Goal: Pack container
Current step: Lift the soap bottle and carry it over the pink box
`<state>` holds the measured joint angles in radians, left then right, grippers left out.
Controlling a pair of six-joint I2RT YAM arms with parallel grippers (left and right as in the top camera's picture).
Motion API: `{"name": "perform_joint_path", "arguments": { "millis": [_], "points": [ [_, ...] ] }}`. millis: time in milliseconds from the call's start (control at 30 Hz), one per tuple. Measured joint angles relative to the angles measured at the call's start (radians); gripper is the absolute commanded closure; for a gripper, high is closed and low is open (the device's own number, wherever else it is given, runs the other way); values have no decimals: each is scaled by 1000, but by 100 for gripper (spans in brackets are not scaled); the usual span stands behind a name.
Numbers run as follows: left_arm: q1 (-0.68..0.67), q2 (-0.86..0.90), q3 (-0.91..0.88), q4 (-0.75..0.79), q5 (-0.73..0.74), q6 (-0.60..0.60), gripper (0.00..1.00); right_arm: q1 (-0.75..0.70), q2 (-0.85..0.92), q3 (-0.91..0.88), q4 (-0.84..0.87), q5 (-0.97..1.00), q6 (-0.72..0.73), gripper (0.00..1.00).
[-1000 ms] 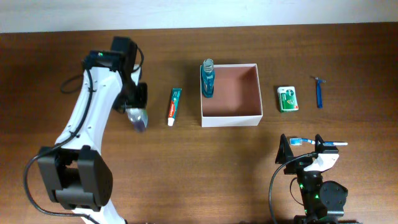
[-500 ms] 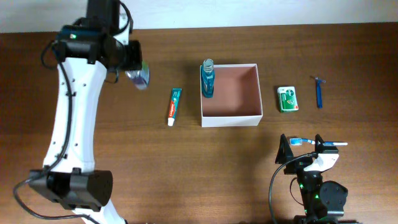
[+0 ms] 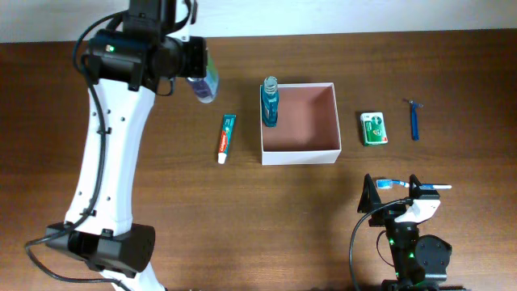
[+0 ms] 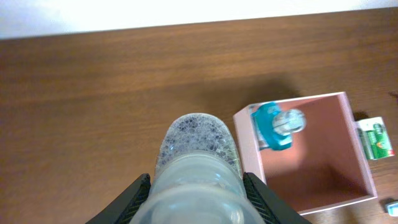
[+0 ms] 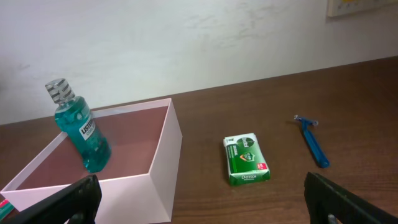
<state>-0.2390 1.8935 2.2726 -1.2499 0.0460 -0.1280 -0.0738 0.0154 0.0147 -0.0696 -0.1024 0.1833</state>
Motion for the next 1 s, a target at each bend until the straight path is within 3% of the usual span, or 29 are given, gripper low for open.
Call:
{"name": "perform_joint_path", "arguments": {
  "millis": [467,1000],
  "points": [
    [-89,0,0,159,0,-6,94,0,0,0,0,0,1,1],
    [-317,6,0,362,-5,-19,93,0,0,0,0,0,1,1]
  ]
}}
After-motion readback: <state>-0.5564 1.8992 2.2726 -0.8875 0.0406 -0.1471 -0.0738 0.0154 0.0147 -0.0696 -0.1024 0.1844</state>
